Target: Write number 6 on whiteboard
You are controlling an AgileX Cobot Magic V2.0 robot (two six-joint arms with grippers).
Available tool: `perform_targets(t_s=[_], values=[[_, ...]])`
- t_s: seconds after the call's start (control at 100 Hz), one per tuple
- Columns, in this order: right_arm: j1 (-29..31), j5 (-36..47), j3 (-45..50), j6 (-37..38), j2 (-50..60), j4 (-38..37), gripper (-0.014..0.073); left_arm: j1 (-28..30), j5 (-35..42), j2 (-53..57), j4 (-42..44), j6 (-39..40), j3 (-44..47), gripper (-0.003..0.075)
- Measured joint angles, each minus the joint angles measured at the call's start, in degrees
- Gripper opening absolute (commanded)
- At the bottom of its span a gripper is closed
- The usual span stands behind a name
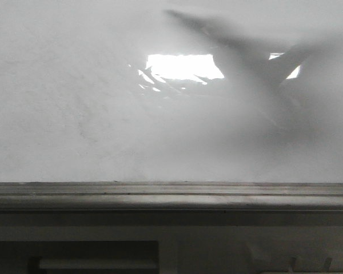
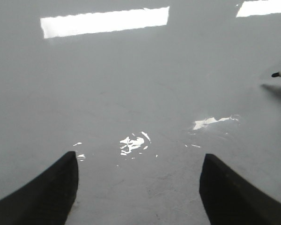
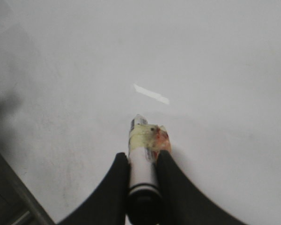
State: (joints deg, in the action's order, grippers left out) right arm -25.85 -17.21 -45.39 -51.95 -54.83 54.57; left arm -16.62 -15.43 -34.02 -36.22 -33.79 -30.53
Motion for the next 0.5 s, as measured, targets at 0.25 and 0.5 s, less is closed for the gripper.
perform_targets(t_s=[0.25,0.5], values=[[-0.1,-3.7,-1.4,-0.1,-5.0,0.4,-0.0045,0.1,0.2,0.0,-0.1,0.0,0.0,0.0491],[-0.3,-16.3,-1.9,5.0,-7.6,-8.9,-0.0045,0.1,0.5,0.0,-0.1,0.0,0.0,0.0491]])
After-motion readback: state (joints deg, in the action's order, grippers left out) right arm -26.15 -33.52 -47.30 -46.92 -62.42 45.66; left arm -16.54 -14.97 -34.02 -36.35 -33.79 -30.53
